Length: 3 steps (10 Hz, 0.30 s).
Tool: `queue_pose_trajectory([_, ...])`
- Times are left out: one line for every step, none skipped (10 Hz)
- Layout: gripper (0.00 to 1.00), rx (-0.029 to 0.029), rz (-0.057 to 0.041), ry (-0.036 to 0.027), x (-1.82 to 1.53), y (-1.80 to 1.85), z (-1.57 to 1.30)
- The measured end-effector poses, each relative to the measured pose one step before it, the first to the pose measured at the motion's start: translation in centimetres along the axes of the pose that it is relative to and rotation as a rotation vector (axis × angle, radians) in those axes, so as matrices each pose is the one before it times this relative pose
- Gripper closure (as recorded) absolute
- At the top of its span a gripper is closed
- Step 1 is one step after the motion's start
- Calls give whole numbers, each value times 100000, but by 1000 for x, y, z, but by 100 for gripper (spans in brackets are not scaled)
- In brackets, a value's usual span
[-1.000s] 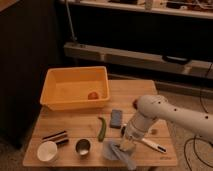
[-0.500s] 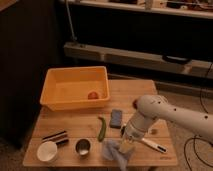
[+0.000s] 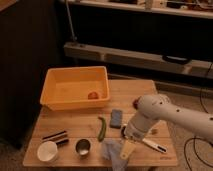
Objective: Place towel in plastic cup
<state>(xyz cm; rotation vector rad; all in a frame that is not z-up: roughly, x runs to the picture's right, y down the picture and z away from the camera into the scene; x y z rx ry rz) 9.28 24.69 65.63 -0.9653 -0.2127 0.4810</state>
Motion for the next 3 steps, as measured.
queue_pose_trajectory([20, 3640, 1937, -3738, 717, -336, -2201])
queue_pose_trajectory([20, 2231, 1613, -2665, 448, -495, -1375])
queue_pose_trajectory([20, 2018, 2118, -2489, 623, -692, -1159])
